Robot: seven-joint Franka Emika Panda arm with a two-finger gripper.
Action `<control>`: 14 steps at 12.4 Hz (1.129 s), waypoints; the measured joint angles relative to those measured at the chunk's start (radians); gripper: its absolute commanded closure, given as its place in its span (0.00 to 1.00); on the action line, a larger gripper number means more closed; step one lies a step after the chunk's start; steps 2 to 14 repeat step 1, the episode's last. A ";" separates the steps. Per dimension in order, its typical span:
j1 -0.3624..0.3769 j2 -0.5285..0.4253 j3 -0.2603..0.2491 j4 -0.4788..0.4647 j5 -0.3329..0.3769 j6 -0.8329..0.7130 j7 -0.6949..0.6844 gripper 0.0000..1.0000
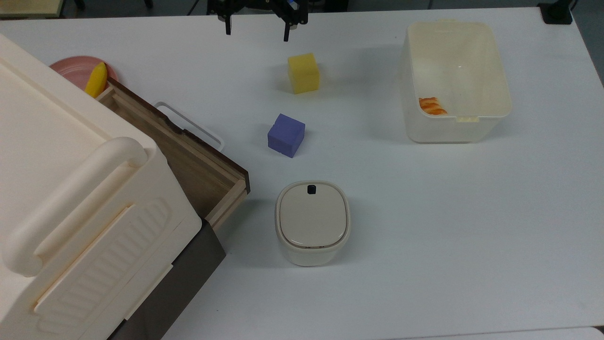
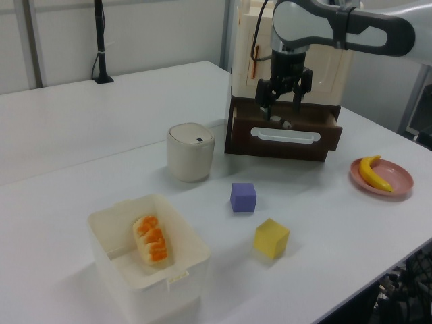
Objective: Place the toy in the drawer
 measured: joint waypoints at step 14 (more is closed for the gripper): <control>-0.001 0.000 0.000 -0.004 0.000 0.000 -0.005 0.00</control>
